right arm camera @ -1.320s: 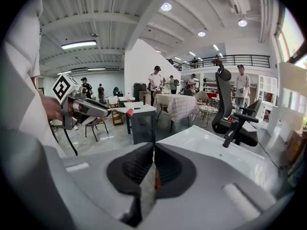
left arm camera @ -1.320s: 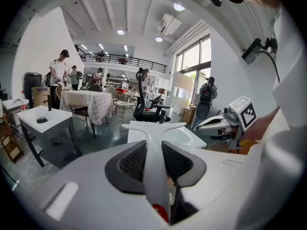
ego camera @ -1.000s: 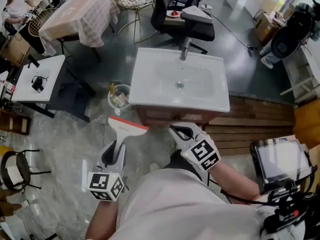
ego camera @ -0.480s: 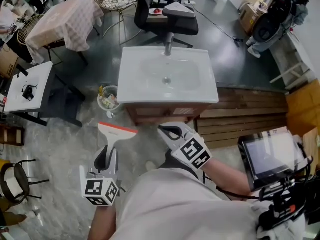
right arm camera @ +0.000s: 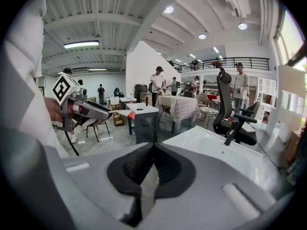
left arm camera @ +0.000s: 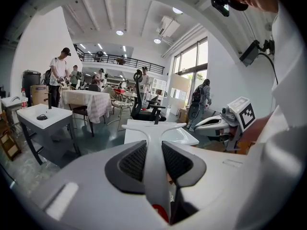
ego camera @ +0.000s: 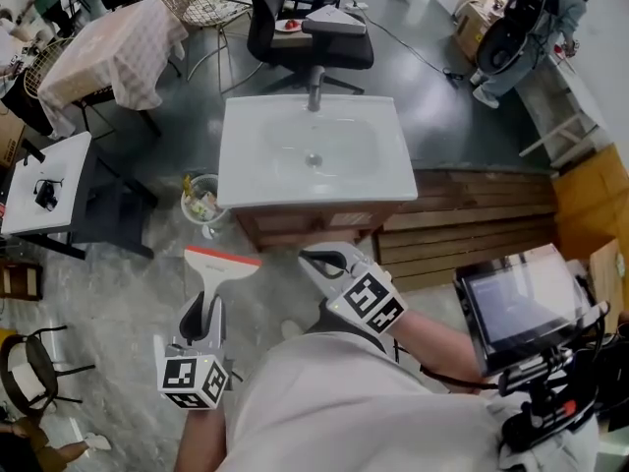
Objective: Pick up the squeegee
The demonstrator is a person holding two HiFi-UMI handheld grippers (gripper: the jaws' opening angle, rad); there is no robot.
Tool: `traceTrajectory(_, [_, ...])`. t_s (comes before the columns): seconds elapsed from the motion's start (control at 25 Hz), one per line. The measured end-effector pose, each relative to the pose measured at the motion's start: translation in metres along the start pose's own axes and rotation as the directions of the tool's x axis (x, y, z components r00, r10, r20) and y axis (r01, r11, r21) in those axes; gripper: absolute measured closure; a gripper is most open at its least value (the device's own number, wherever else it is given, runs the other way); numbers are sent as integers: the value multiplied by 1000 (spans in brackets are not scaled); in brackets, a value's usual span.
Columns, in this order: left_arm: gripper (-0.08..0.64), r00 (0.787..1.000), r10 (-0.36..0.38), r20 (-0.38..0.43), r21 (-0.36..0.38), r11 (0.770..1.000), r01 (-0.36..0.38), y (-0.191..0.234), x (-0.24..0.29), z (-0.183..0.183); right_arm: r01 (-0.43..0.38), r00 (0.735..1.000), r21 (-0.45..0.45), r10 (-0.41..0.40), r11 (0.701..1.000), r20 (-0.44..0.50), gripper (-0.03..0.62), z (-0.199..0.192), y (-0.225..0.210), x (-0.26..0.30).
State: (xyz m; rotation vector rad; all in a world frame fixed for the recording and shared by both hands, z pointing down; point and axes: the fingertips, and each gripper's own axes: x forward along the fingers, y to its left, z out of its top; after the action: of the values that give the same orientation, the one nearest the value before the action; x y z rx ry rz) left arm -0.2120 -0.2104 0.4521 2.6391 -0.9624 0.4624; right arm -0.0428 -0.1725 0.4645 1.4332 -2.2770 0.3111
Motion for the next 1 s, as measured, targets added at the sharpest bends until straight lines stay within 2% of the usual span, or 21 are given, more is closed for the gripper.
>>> traceTrajectory(0.64, [454,1000,-23,-17,-1,1000,23,-6,27,6,15,1000,3,-15,1000,-11,589,-3,-22,-1])
traceTrajectory(1.0, [454,999,-34,-29,4,999,34,-14,67,18,30,999,13,-30,999,-20,591,-8,-60,-2])
